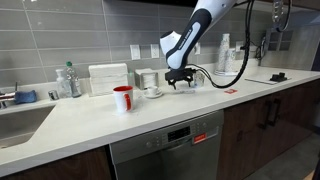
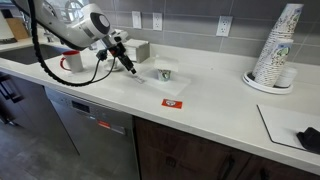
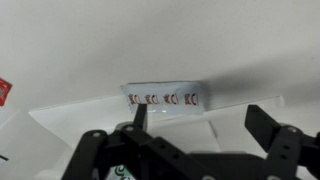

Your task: Put the white sachet on top of the napkin on the coffee cup

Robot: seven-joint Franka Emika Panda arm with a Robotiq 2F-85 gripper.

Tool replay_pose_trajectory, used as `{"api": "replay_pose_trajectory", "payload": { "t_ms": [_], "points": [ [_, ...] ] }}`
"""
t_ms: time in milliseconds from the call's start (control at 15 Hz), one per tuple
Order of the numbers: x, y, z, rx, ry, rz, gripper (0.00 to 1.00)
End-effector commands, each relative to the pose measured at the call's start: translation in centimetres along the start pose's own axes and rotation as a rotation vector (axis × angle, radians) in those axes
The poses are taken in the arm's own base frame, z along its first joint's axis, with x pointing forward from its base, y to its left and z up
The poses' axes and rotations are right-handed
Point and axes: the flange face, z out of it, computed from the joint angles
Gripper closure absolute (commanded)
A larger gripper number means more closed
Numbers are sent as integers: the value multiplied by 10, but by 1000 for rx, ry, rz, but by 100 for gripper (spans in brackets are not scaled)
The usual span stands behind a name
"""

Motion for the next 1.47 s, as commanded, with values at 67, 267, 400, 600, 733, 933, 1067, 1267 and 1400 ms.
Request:
{"api": "replay_pose_trajectory", "payload": {
  "t_ms": [67,267,400,600,733,933,1067,1267,1400],
  "points": [
    [5,-8,26,35,5,-24,0],
    [5,-9,35,50,-9,-39,0],
    [7,-8,39,53,-22,-46,0],
    [11,-6,39,56,-43,-47,0],
    [13,-4,39,59,-53,-47,0],
    [15,1,36,70,-88,-57,0],
    [16,6,37,72,-109,-66,0],
    [19,11,39,69,-119,-67,0],
    [21,12,42,70,-110,-67,26]
  ]
}}
